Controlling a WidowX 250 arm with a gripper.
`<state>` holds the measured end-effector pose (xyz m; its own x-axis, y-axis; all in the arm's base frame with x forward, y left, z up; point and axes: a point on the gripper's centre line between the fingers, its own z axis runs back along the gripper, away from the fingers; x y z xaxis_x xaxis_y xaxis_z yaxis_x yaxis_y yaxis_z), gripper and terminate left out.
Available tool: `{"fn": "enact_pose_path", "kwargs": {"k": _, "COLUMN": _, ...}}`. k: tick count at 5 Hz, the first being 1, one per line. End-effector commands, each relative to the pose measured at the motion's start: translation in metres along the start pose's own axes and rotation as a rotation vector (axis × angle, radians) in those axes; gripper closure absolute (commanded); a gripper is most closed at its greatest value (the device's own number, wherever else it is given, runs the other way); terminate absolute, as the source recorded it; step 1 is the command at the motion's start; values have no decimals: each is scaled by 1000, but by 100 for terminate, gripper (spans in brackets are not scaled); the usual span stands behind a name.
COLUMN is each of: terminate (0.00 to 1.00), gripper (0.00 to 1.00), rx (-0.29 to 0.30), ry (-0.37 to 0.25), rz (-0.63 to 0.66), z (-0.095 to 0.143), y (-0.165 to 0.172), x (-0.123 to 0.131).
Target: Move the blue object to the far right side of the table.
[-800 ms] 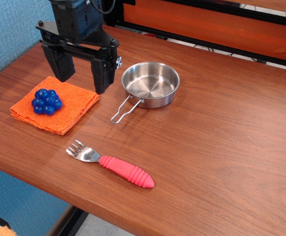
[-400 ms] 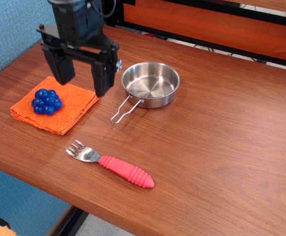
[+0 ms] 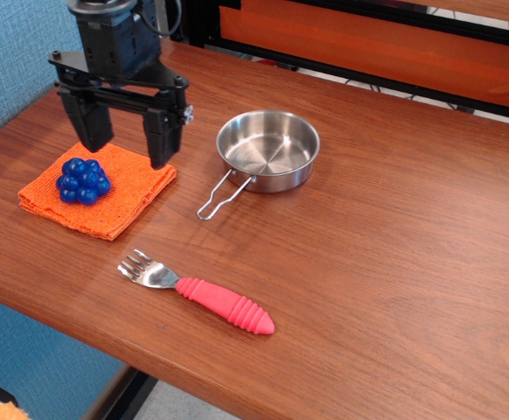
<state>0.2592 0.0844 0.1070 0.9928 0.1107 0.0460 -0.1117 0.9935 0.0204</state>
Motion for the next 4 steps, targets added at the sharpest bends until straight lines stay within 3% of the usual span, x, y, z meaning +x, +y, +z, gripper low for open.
{"fn": "enact_pose_path", "kwargs": {"k": 1, "terminate": 0, "gripper": 0, "rx": 101, "ry": 6, "rz": 75, "z": -15, "y": 49, "x": 23}}
{"fn": "enact_pose_path", "kwargs": {"k": 3, "terminate": 0, "gripper": 0, "rx": 143, "ry": -5, "rz": 181, "z": -29, "y": 86, "x": 24}}
{"fn": "enact_pose_path", "kwargs": {"k": 4, "terminate": 0, "gripper": 0, "rx": 135, "ry": 7, "rz": 204, "z": -41, "y": 90, "x": 28}}
